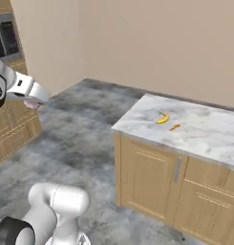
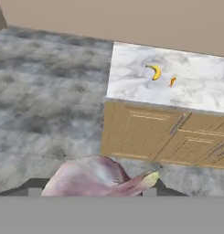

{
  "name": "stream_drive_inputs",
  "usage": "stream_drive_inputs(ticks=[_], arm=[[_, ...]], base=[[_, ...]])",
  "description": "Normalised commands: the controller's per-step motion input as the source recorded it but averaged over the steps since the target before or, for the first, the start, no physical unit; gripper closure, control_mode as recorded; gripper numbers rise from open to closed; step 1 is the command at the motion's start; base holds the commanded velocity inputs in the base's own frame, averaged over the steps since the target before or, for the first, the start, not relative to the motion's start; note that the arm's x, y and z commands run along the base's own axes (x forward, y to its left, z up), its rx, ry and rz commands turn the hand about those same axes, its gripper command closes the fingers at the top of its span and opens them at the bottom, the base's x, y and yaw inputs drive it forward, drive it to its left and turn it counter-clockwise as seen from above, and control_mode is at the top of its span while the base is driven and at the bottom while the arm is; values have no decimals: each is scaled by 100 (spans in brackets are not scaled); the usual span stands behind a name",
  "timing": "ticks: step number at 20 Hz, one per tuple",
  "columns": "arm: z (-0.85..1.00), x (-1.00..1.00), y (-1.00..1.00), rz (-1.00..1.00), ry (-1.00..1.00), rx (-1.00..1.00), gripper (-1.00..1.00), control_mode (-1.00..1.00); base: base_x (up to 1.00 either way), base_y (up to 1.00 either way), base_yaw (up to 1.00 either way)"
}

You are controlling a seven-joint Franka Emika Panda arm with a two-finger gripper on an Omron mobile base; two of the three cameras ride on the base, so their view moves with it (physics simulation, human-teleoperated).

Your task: Open the fridge, remove the banana, garlic, and shrimp, and place them on any counter.

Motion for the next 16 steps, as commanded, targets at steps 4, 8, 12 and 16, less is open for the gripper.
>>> stream_drive_inputs(ticks=[4,8,12,16], arm=[[0,0,0,0,0,0,100,100],[0,0,0,0,0,0,100,100],[0,0,0,0,0,0,100,100],[0,0,0,0,0,0,100,100]], base=[[0,-100,-70],[21,-98,-63],[82,-30,-32],[100,4,-11]])
